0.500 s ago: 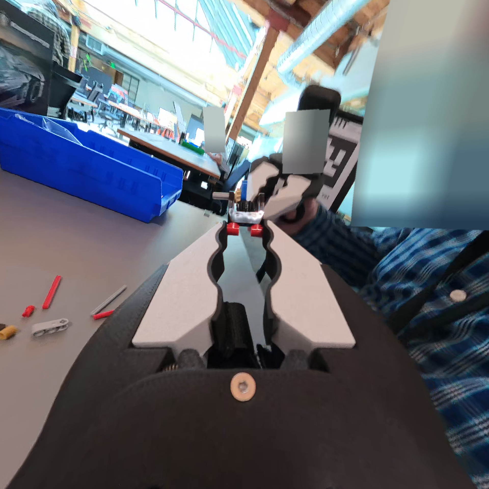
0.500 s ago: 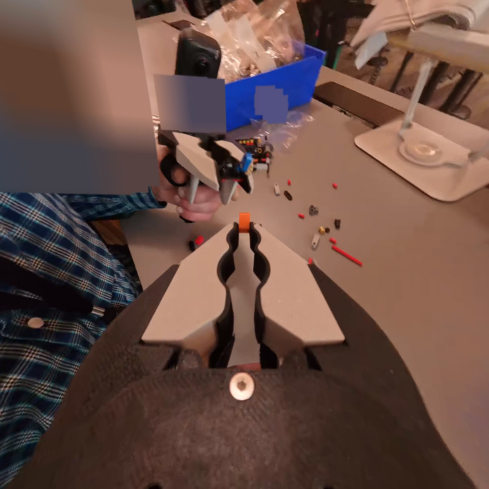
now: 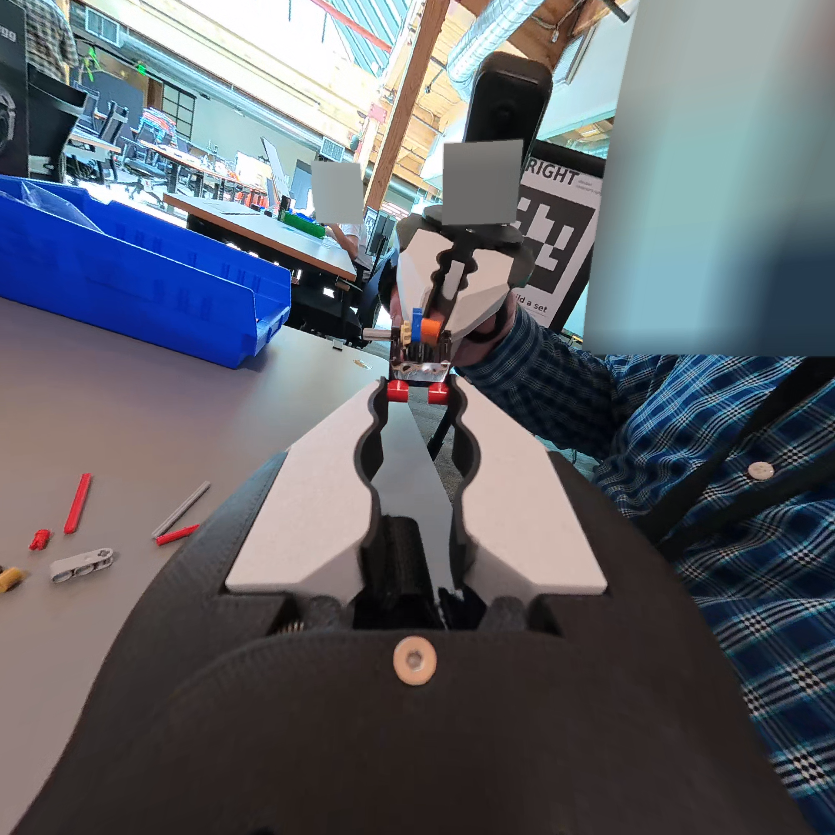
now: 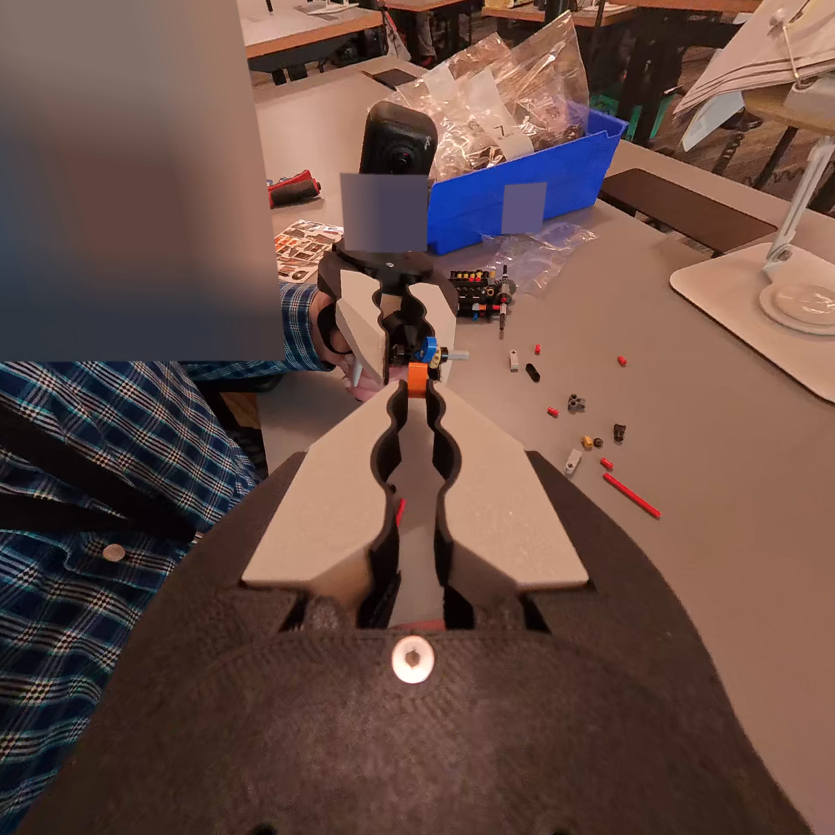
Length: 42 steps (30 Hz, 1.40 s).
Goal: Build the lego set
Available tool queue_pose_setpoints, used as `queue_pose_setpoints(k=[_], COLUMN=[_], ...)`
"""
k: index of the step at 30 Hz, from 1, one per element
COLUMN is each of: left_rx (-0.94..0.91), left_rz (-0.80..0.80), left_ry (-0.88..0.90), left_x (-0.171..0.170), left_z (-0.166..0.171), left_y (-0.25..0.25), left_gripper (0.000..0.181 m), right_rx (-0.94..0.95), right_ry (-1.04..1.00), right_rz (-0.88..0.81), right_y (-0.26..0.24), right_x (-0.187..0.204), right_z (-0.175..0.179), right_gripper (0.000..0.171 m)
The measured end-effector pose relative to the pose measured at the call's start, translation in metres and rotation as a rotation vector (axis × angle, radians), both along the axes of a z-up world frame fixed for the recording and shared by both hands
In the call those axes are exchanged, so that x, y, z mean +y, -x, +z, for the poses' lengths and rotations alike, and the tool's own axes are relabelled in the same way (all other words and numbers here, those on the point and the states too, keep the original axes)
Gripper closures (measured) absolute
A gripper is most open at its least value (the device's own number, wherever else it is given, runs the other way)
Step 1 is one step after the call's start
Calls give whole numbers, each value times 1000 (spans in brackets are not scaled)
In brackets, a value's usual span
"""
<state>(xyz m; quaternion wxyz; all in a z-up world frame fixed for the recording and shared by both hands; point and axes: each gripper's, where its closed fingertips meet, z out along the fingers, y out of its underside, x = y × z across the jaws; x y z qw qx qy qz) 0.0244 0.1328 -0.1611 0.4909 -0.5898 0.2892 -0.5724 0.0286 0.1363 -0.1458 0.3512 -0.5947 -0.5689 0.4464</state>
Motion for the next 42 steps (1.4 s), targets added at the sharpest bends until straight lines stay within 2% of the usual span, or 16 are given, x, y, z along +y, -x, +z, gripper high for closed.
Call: queue_pose_setpoints(k=[6,16,25,31,37,42], left_rx=[28,199,453,418,289,424], left_rz=[24,73,78,118,73,94], left_ry=[-21,-132,-284,-339,-258,-324], left_x=[3,8,15,25,32,40], left_z=[-1,-9,-21,-10,4,0], left_y=[2,4,7,4,-1,2], left_gripper=[156,156,156,156,156,157], right_rx=[-31,-83,-103,-85,-72,-60], right_ry=[-26,-65,-71,-70,-86,-85], right_rz=[22,-8,-34,-54,-73,-95], right_y=[2,-4,-13,-17,-24,-33], right_x=[-3,3,8,11,13,14], right_z=[-1,-11,-18,-16,-8,-7], right_gripper=[166,166,166,166,166,166])
